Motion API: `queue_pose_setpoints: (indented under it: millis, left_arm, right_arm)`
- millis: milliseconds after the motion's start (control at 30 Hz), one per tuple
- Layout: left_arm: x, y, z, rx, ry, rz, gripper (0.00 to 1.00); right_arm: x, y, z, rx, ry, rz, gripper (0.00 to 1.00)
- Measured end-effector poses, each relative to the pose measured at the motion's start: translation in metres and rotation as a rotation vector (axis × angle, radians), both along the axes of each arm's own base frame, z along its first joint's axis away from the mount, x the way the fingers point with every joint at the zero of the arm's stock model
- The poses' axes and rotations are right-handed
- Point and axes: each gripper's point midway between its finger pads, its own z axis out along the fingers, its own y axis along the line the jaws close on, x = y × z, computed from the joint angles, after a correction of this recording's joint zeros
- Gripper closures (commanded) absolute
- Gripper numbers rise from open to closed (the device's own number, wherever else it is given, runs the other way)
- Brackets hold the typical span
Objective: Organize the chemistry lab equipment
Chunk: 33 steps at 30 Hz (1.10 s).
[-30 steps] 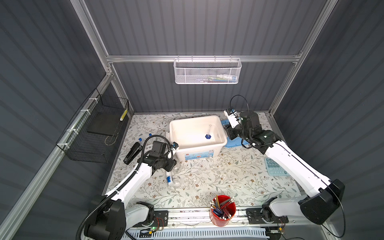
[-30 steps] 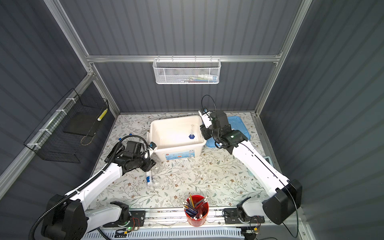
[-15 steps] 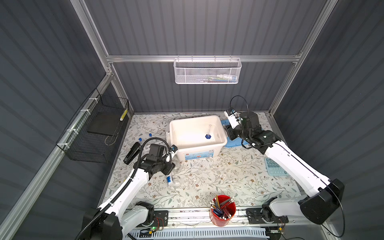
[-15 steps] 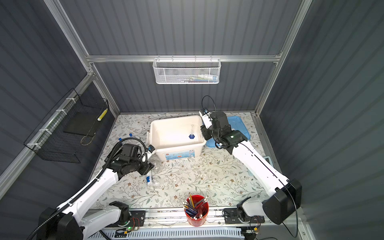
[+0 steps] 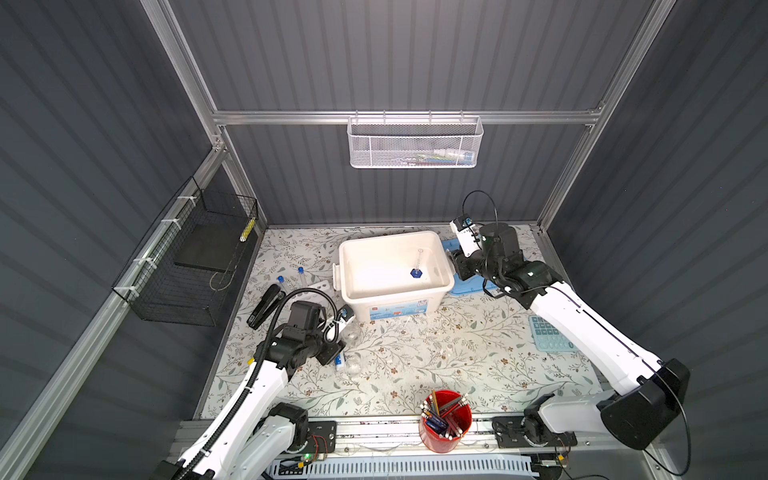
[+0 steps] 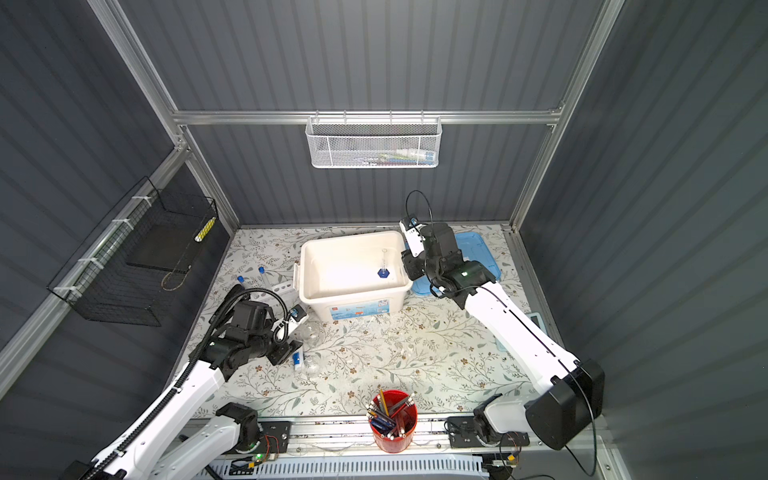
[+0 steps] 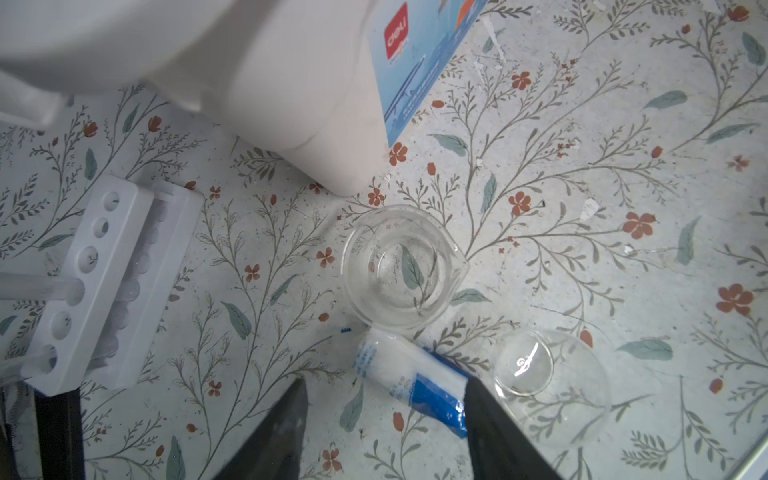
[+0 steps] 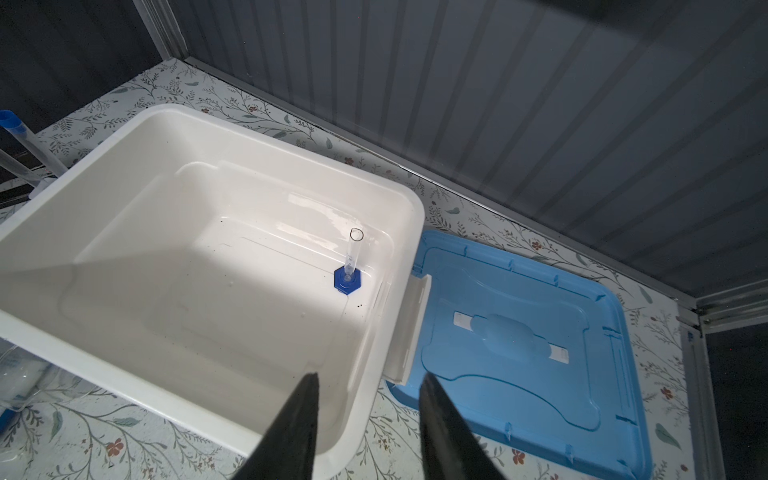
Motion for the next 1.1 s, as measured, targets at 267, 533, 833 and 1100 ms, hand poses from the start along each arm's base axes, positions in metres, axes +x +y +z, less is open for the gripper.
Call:
queue_pose_setpoints:
  millis: [267,533,833,1100]
  left_arm:
    - [-0.005,0.0,0.001,-0.005,0.003,-0.013,0.47]
    - [-0.008,0.01,-0.014,0.042,0.001,0.014,0.48]
    - [0.003,0.005,-0.012,0.027,-0.024,0.009,0.48]
    - [0.011,-0.003,0.028,-0.053,-0.131,0.016,0.48]
  right_arm:
    - [-0.005,0.0,0.001,0.024,0.008,-0.008,0.58]
    - [-0.008,-0.001,0.0,0.046,0.016,-0.021,0.58]
    - [-0.01,0.001,-0.01,0.064,0.049,-0.022,0.6]
    - [-0.039,0.044,-0.022,-0.009,0.099,0.114,0.59]
